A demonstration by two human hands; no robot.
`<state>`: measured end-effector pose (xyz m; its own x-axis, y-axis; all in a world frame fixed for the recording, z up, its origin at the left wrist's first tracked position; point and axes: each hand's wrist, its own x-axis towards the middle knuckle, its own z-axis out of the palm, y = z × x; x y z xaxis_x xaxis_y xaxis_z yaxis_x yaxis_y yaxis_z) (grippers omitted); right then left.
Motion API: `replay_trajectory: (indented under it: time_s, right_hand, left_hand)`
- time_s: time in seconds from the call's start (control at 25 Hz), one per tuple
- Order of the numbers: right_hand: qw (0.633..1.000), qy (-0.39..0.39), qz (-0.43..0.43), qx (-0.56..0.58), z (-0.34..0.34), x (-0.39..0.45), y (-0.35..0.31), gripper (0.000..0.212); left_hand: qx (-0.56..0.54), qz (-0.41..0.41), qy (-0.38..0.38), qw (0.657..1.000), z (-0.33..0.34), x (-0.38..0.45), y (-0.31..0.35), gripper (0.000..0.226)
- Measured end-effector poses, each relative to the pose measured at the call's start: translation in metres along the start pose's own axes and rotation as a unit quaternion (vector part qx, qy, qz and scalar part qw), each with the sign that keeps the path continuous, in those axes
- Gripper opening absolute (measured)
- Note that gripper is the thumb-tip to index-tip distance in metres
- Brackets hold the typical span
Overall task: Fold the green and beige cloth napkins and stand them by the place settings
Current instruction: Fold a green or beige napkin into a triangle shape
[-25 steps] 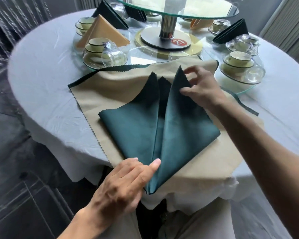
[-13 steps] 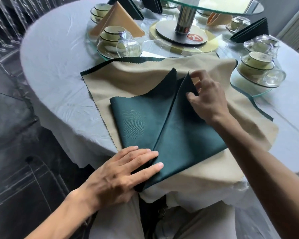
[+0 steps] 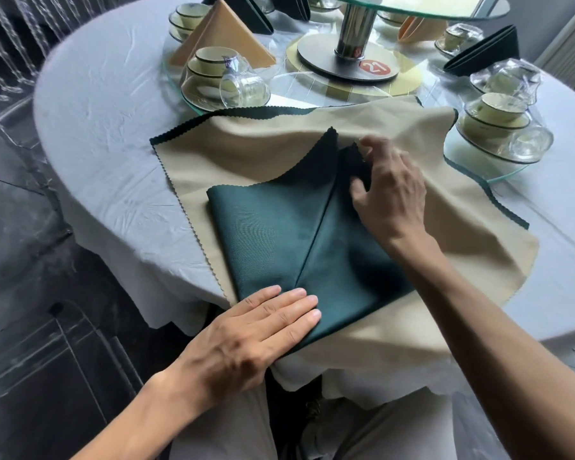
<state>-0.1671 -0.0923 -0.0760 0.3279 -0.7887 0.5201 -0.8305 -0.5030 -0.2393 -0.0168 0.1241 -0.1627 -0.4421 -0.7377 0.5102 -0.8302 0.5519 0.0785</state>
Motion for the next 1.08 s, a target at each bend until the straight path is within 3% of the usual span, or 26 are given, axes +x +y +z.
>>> replay_trajectory:
  time_s: [0.12, 0.16, 0.24, 0.36, 0.48, 0.6, 0.68, 0.84, 1.0, 1.08]
  right_hand:
    - [0.997, 0.048, -0.029, 0.046, -0.024, -0.033, -0.023, 0.037]
    - [0.994, 0.037, -0.044, 0.089, -0.034, -0.059, -0.032, 0.032]
    - [0.986, -0.055, -0.076, 0.14, -0.044, -0.125, -0.048, 0.037]
    - [0.971, -0.21, -0.111, 0.02, -0.035, -0.179, -0.035, 0.059]
    - [0.956, -0.267, -0.079, -0.087, -0.032, -0.147, 0.019, 0.073]
    - [0.947, -0.3, -0.027, -0.107, -0.039, -0.115, 0.074, 0.087]
    - [0.953, -0.275, -0.054, -0.116, -0.047, -0.117, 0.07, 0.084]
    - [0.961, -0.222, -0.168, -0.002, -0.048, -0.156, 0.028, 0.072]
    - [0.969, -0.179, -0.169, -0.004, -0.037, -0.159, 0.023, 0.06]
    - [0.968, -0.182, -0.171, 0.003, -0.033, -0.159, 0.021, 0.056]
  left_hand:
    - [-0.012, -0.006, -0.004, 1.0, -0.001, 0.0, 0.0, 0.055]
    - [-0.019, -0.008, -0.001, 1.0, -0.001, 0.001, 0.0, 0.053]
    - [-0.029, -0.007, 0.0, 1.0, 0.001, 0.0, 0.0, 0.046]
    - [-0.037, -0.002, -0.005, 0.999, 0.0, 0.001, 0.0, 0.044]
    - [-0.028, -0.006, -0.018, 0.999, -0.002, 0.003, 0.0, 0.054]
    - [-0.028, -0.011, -0.024, 0.999, -0.003, 0.004, 0.002, 0.058]
    - [-0.027, 0.003, -0.03, 0.999, -0.008, 0.004, 0.0, 0.061]
    - [-0.104, -0.001, -0.027, 0.994, -0.011, 0.003, -0.016, 0.05]
    - [-0.214, -0.062, 0.017, 0.975, -0.009, 0.01, -0.023, 0.031]
    - [-0.205, -0.077, 0.009, 0.976, -0.012, 0.014, -0.031, 0.03]
